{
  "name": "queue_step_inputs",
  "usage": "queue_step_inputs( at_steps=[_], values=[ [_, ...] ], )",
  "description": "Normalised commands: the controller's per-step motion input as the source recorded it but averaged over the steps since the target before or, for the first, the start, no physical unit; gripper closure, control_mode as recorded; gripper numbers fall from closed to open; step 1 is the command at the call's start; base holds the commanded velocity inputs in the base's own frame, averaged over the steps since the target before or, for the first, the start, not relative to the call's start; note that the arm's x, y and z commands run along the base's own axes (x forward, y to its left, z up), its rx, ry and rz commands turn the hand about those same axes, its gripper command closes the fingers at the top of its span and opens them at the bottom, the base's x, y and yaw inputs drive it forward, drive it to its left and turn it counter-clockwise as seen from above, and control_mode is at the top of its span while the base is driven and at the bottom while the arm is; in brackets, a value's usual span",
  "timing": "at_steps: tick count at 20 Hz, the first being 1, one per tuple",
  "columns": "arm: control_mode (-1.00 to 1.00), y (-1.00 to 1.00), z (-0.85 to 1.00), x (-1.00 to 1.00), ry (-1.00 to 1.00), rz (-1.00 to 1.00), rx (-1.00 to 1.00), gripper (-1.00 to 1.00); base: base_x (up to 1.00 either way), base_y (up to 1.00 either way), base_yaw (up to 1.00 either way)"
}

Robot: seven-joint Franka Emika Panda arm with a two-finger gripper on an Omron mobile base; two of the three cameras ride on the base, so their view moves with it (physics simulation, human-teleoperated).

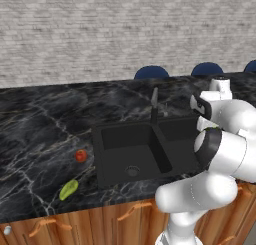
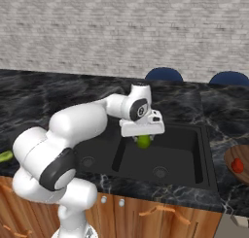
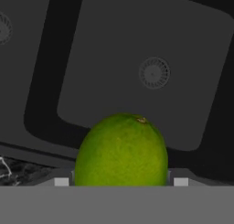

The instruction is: There is a mixed pile of frozen fruits and vegetables on the counter. Locate all the frozen vegetables and place the items in a bowl on the counter. Take all the frozen fruits and defrost them in a running sink.

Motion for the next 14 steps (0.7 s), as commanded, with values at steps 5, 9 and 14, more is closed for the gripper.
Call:
queue_step_inputs(
  at_steps=[5, 9, 14],
  values=[
    [-1.0, -0.55, 0.01, -0.06, 0.0, -0.04, -0.02, 1.0, 0.0, 0.0, 0.0],
    [-1.0, -0.55, 0.04, -0.07, 0.0, -0.04, -0.03, 1.0, 0.0, 0.0, 0.0],
    [-1.0, -0.54, 0.07, -0.05, 0.0, -0.04, -0.03, 1.0, 0.0, 0.0, 0.0]
  ],
)
